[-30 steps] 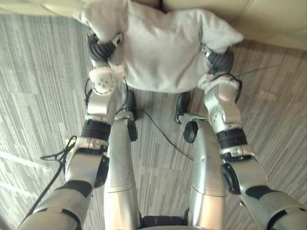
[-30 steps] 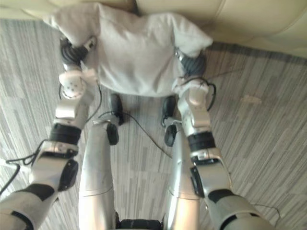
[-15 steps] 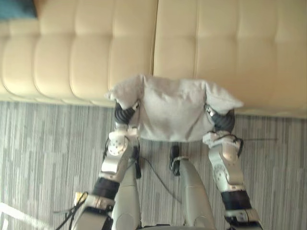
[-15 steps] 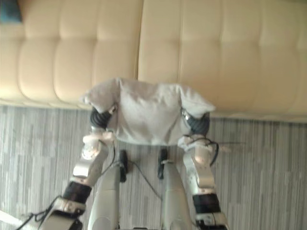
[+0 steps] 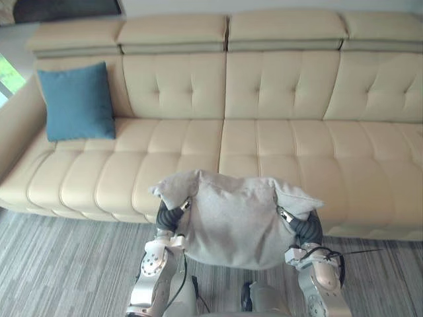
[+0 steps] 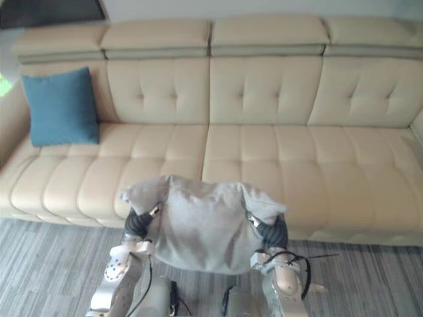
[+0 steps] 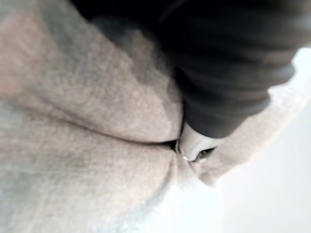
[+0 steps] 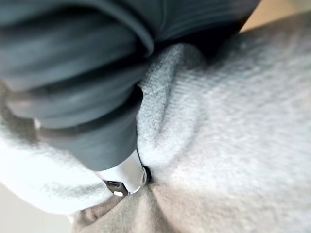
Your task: Pick up cushions and gather them together orderly.
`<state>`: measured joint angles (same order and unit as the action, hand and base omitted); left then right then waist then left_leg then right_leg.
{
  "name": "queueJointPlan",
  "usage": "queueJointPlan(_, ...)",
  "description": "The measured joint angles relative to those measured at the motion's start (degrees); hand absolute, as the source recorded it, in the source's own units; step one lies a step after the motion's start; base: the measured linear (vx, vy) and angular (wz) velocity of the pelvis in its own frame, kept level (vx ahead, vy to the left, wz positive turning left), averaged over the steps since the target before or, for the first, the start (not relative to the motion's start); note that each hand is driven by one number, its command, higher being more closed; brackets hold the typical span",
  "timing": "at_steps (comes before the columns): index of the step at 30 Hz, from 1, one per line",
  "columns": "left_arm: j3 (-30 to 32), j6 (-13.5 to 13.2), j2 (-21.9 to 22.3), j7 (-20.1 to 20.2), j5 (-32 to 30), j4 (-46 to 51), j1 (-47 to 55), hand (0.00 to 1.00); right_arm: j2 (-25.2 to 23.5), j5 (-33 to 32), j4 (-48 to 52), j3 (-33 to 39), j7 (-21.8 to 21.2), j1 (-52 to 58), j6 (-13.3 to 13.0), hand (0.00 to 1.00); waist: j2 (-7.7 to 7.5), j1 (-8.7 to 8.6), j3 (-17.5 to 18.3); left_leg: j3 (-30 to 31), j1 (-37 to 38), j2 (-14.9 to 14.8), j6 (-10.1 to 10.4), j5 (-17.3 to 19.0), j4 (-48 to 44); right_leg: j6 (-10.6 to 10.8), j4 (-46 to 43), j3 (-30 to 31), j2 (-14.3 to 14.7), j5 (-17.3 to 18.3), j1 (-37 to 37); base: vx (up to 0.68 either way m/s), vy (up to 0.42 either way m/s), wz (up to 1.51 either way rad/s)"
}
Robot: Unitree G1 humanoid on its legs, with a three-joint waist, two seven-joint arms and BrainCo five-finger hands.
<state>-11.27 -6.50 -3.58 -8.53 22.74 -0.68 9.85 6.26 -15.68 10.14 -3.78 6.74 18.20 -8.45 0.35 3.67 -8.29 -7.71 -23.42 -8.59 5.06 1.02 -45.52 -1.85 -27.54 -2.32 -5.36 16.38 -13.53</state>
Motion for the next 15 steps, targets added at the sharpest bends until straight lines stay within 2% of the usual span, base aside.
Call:
queueJointPlan(2,-0.7,0.3,0.0,0.0,0.0,0.0,0.0,1.00,0.1,0.0,0.5,0.0,0.3,-0.2,-0.1,1.00,1.12,-0.05,1.0,-1.3,0.3,0.2,-1.4,5.2,6.4,-0.8,2.1,0.8,0.0,-0.5,0.8,0.11,0.126,0.01)
queueJointPlan(3,-1.0,0.3,0.0,0.0,0.0,0.0,0.0,1.00,0.2,0.0,0.5,0.0,0.6,-0.3,-0.1,1.00,1.19,-0.03,1.1,-1.3,1.0,0.4,-1.0,5.7,10.4,-0.8,2.6,1.0,0.0,-0.4,1.1,0.11,0.157,-0.06)
queueJointPlan(5,-1.1,0.4,-0.2,0.0,-0.2,0.0,0.0,1.00,0.5,0.1,0.2,0.0,1.0,-1.0,0.0,1.00,1.26,0.51,1.7,-0.7,2.4,0.7,-0.2,5.5,22.9,0.2,3.8,1.4,0.0,0.1,1.7,0.15,0.199,-0.15)
queueJointPlan(6,-1.1,0.4,-0.2,-0.1,-0.2,0.0,0.1,1.00,0.6,0.1,0.1,0.0,1.1,-1.5,0.0,1.00,1.43,0.72,2.0,-0.2,2.6,0.8,-0.4,5.3,25.5,1.1,3.8,1.7,0.0,0.6,1.5,0.21,0.262,-0.25)
queueJointPlan(7,-1.1,0.5,-0.2,-0.1,-0.2,0.0,0.0,1.00,0.5,0.2,-0.2,0.1,1.2,-2.0,0.0,1.00,1.92,0.93,2.6,0.3,2.6,1.0,-1.3,3.1,26.0,2.5,3.6,2.5,-0.1,1.4,1.5,0.26,0.309,-0.34)
queueJointPlan(8,-1.2,0.7,-0.6,-0.2,-0.2,0.0,0.3,1.00,0.2,0.4,-0.7,0.1,1.2,-2.2,0.0,1.00,1.20,1.25,3.0,-0.6,2.4,1.9,-2.3,2.7,24.7,3.6,3.7,4.3,-0.6,1.9,1.5,0.29,0.323,-0.44)
queueJointPlan(9,-1.3,0.7,-1.1,-0.2,-0.2,0.0,1.1,1.00,0.2,0.8,-1.4,-0.2,1.2,-2.0,0.2,1.00,-0.41,1.55,4.1,-2.8,2.5,3.3,-3.4,5.0,23.4,5.0,4.3,6.0,-2.5,2.1,1.7,0.35,0.334,-0.37)
queueJointPlan(10,-1.4,0.7,-1.4,-0.2,-0.2,0.1,1.7,1.00,0.4,1.2,-1.9,-0.5,1.2,-1.7,0.2,1.00,-1.20,1.45,4.9,-3.8,2.6,4.5,-4.4,6.1,22.9,6.6,3.8,6.6,-3.8,1.3,1.9,0.40,0.305,-0.23)
queueJointPlan(11,-1.7,0.8,-1.8,-0.2,-0.2,0.0,1.9,1.00,0.4,1.8,-2.2,-0.6,1.2,-1.7,0.5,1.00,-1.97,1.16,5.4,-4.8,2.6,5.7,-5.3,7.6,21.4,8.9,-1.6,8.0,-5.2,1.3,0.7,0.50,0.337,-0.14)
queueJointPlan(12,-1.7,1.0,-1.9,-0.2,-0.2,0.0,1.9,1.00,0.4,2.2,-2.3,-0.6,1.1,-1.8,0.9,1.00,-2.05,1.02,5.3,-5.9,3.5,6.5,-6.2,9.0,20.4,11.5,-10.3,9.2,-5.9,0.8,-1.6,0.42,0.248,-0.18)
queueJointPlan(13,-1.7,1.1,-2.1,-0.2,-0.2,0.0,2.1,1.00,0.2,2.2,-2.5,-0.7,1.0,-2.0,1.2,1.00,-1.98,1.07,5.3,-6.5,4.7,6.8,-6.5,9.7,20.5,12.9,-15.6,9.3,-6.1,-0.2,-2.8,0.40,0.210,-0.28)
queueJointPlan(15,-1.7,1.2,-2.9,-0.2,-0.2,0.0,2.0,1.00,-1.1,2.4,-5.4,-0.7,1.0,-3.0,1.5,1.00,-1.48,1.30,5.0,-7.3,10.0,7.0,-7.2,10.3,23.3,11.8,-26.3,7.3,-6.2,0.0,-4.6,0.36,0.141,-0.38)
